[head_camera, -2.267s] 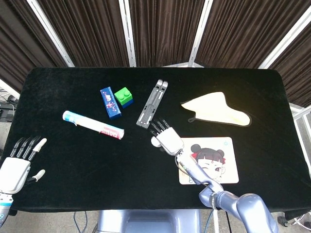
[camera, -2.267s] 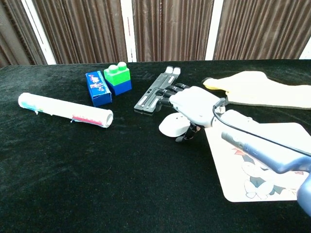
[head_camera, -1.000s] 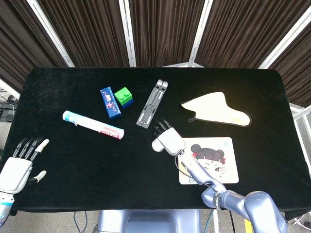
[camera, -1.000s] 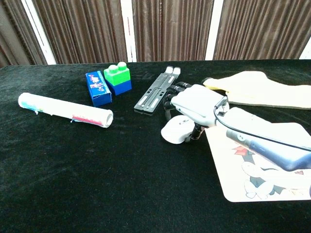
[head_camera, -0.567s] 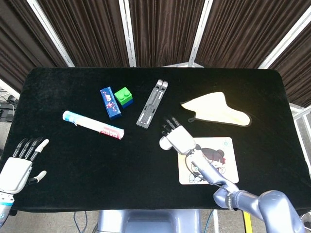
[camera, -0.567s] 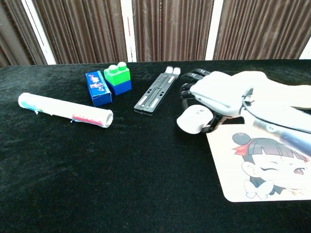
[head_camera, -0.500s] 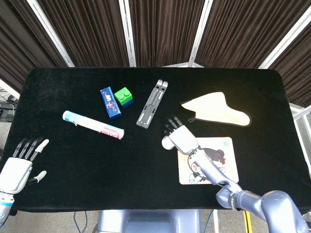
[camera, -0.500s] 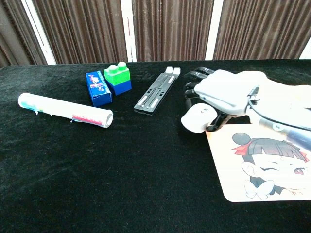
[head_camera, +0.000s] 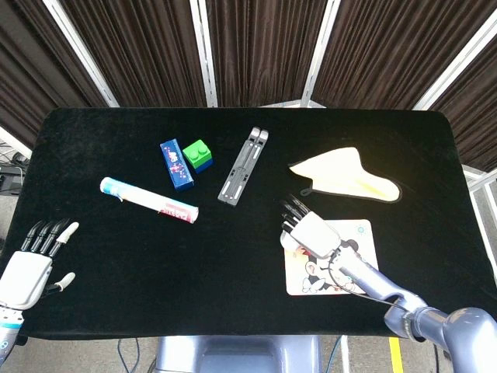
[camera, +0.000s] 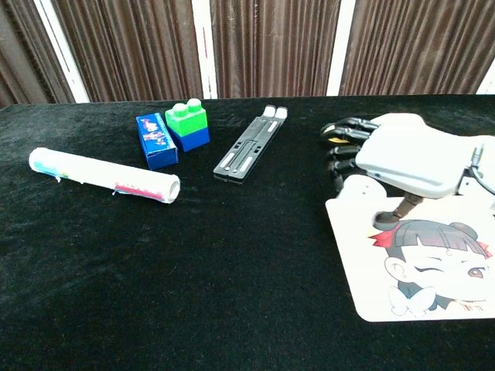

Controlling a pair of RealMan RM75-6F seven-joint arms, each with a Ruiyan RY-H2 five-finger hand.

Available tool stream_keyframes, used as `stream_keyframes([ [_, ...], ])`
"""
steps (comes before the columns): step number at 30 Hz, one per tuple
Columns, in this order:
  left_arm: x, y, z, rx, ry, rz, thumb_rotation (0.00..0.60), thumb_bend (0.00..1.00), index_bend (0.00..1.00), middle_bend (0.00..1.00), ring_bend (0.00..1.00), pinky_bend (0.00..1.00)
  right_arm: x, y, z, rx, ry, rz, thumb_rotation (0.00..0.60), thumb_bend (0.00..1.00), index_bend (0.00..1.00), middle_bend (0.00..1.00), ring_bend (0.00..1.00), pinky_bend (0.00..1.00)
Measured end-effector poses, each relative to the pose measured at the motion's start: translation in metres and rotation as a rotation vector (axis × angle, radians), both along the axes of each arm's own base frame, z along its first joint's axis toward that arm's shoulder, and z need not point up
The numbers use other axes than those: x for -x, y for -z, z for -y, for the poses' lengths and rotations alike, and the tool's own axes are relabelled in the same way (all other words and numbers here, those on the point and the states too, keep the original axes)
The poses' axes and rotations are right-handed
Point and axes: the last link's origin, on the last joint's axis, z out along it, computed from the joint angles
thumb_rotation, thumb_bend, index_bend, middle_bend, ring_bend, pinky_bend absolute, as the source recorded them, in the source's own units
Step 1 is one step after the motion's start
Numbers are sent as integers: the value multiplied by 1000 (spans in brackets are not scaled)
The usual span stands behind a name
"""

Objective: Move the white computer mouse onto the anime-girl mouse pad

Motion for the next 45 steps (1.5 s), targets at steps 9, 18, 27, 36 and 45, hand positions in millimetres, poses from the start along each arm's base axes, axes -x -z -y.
stream_keyframes([
  [9,0,2,1,7,-1,-4,600,218,0,0,0,0,30,-8,-8,-43,-65,-110,600,124,547,254,0,2],
  [18,1,3,0,10,-7,-8,600,219,0,0,0,0,41,-16,-7,-80,-83,-167,600,124,557,256,0,1],
  [27,1,4,0,11,-8,-13,600,216,0,0,0,0,50,-26,-6,-87,-129,-247,600,124,566,258,0,1],
  [36,0,4,0,9,-6,-12,600,218,0,0,0,0,52,-26,-13,-119,-160,-273,600,125,567,259,0,1],
  [45,0,3,0,5,-5,-8,600,218,0,0,0,0,52,-23,-15,-109,-163,-298,600,103,480,186,0,0],
])
